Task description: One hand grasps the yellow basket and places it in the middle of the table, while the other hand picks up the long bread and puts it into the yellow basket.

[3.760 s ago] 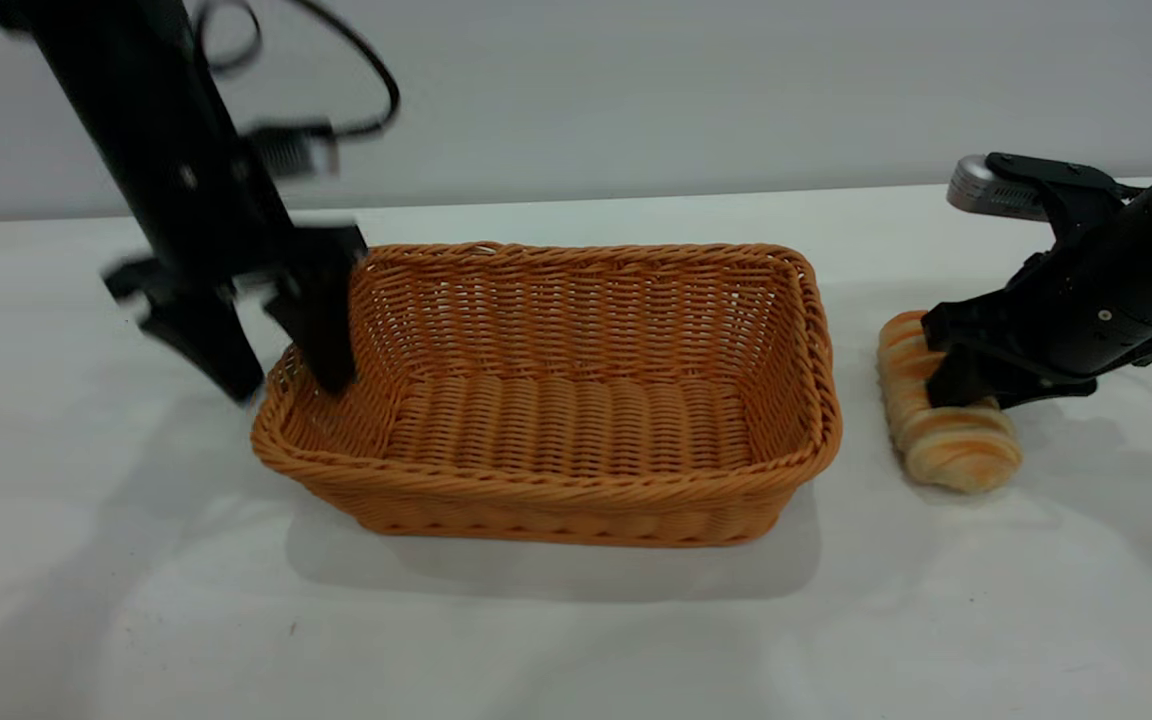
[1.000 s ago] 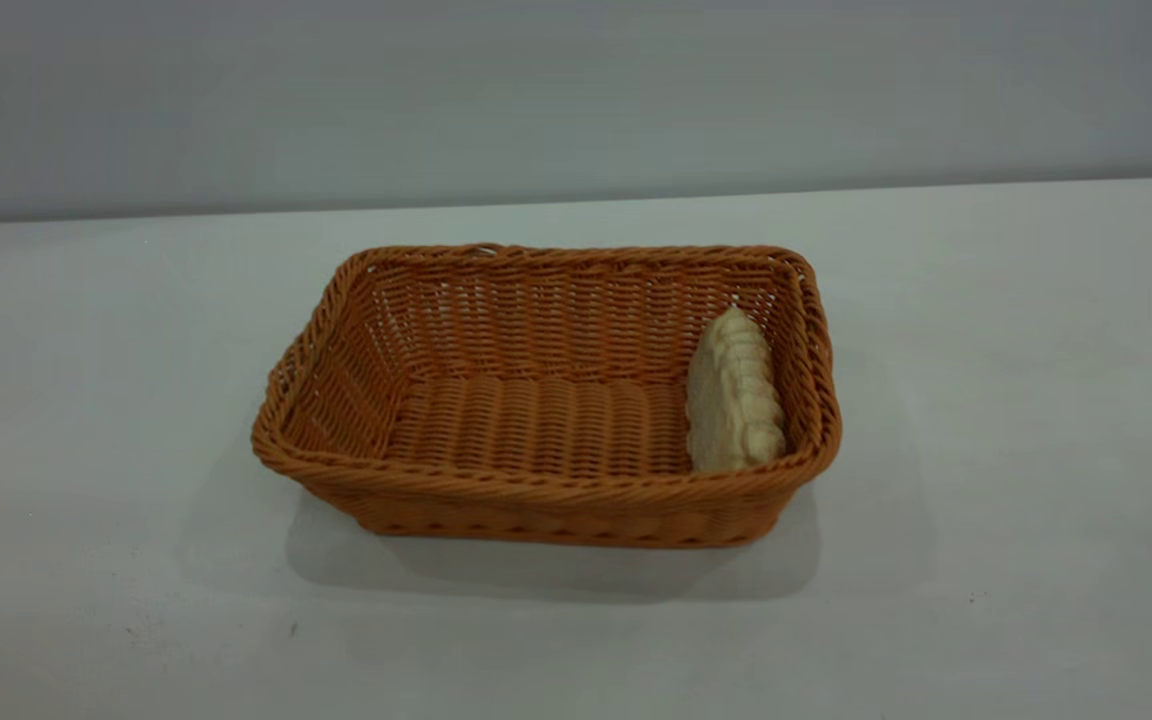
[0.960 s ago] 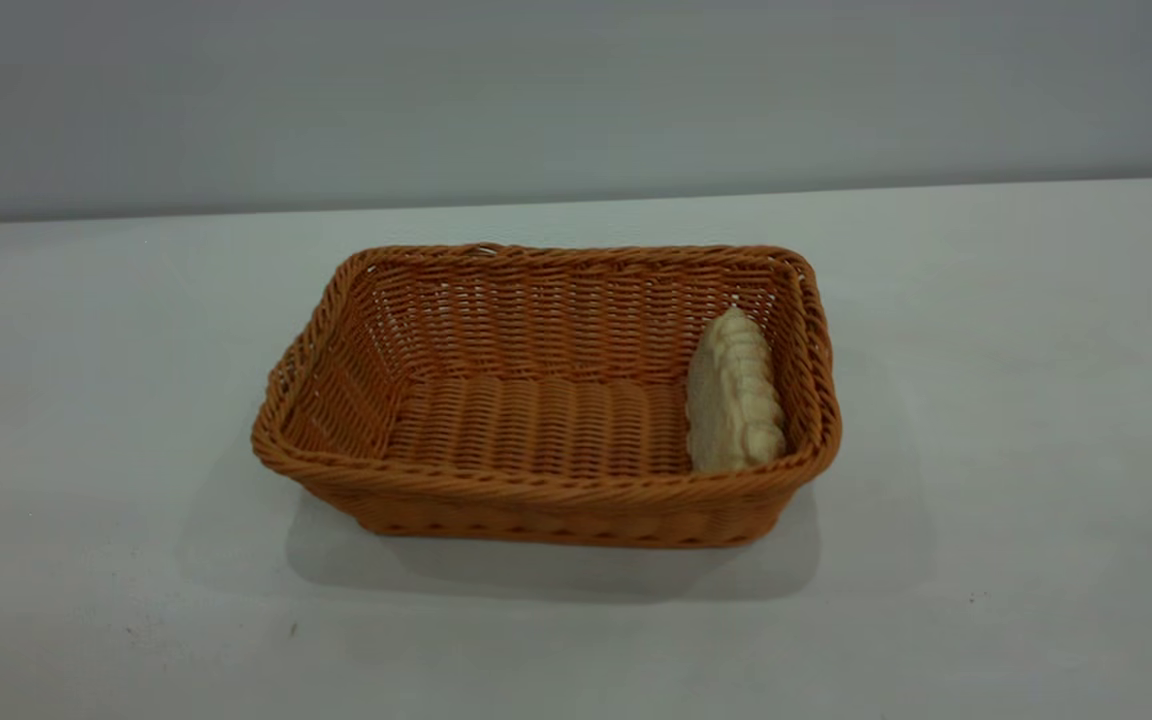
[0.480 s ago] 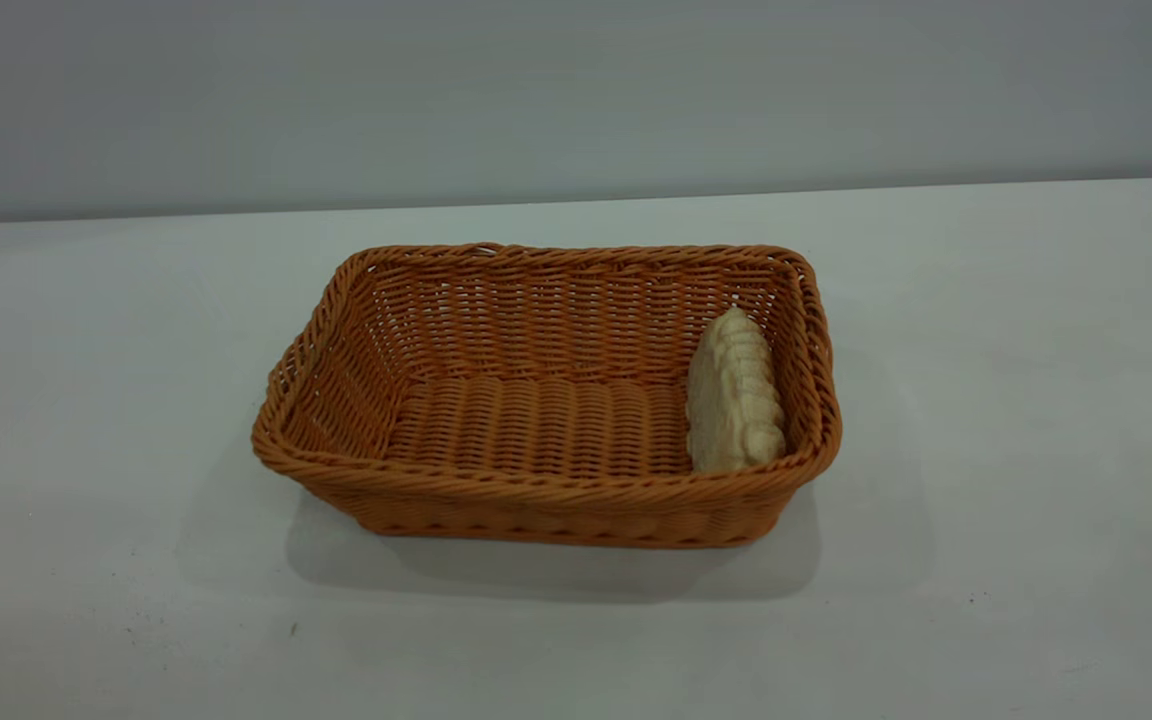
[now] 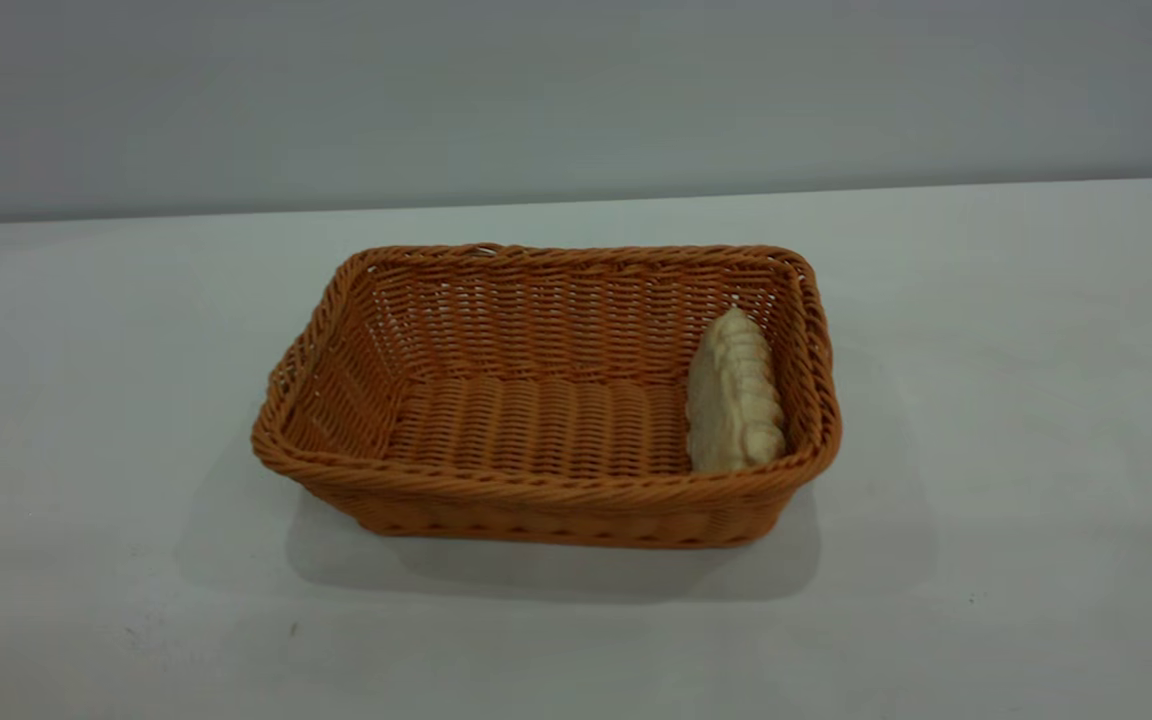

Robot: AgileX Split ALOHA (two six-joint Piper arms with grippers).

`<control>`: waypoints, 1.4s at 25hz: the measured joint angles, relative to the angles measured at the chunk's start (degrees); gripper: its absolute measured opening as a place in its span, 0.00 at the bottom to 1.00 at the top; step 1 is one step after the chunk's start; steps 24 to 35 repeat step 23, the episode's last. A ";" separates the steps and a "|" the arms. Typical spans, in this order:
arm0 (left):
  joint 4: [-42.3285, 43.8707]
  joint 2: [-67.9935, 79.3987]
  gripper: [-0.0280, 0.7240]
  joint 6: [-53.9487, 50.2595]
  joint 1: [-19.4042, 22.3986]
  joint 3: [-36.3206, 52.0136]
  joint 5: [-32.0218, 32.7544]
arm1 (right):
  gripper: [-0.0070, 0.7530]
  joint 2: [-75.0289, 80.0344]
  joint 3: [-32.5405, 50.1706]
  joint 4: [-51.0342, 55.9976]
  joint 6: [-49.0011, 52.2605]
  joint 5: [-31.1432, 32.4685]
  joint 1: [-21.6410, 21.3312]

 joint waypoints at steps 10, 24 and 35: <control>0.00 -4.35 0.81 0.00 0.00 0.00 0.26 | 0.69 -0.05 0.00 0.18 0.07 0.10 -0.08; 0.00 -4.42 0.81 0.00 0.00 0.00 0.26 | 0.69 -0.05 0.00 0.18 0.01 0.15 -0.08; 0.00 -4.42 0.81 0.00 0.00 0.00 0.26 | 0.69 -0.05 0.00 0.18 0.01 0.15 -0.08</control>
